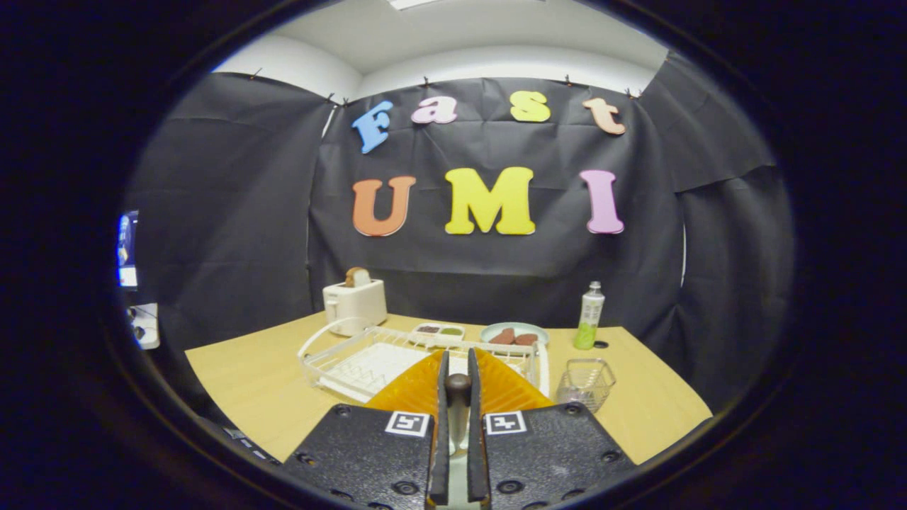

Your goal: Take the plate from the dish rack, then take the spoon from the basket and place it into the plate.

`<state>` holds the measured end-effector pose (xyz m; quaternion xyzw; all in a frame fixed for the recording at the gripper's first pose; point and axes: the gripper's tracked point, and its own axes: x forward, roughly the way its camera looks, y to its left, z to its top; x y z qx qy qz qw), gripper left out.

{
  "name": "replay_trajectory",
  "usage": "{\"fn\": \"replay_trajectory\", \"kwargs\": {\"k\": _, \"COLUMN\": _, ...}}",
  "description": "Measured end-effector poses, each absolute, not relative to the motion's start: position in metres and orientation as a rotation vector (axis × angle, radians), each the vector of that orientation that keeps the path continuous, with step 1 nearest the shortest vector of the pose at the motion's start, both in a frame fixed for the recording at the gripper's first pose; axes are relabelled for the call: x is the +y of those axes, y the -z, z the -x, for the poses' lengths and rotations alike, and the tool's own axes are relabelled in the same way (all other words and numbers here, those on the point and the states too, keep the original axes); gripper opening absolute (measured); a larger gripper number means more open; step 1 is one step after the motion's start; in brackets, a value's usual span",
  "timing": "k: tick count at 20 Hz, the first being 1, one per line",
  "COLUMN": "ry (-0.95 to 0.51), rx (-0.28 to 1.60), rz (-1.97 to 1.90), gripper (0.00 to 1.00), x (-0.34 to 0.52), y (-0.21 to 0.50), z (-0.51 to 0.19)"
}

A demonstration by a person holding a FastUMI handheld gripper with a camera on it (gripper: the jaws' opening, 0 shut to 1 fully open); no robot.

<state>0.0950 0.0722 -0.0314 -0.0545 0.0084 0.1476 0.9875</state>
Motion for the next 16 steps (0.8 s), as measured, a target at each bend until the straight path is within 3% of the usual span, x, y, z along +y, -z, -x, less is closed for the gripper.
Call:
{"fn": "replay_trajectory", "kwargs": {"k": 5, "ry": -0.306, "rx": 0.107, "rz": 0.106, "gripper": 0.15, "x": 0.093, "y": 0.065, "z": -0.099}}
{"fn": "replay_trajectory", "kwargs": {"k": 12, "ry": -0.258, "rx": 0.121, "rz": 0.069, "gripper": 0.16, "x": 0.063, "y": 0.060, "z": -0.110}}
{"fn": "replay_trajectory", "kwargs": {"k": 16, "ry": -0.236, "rx": 0.174, "rz": 0.009, "gripper": 0.22, "x": 0.041, "y": 0.062, "z": -0.111}}
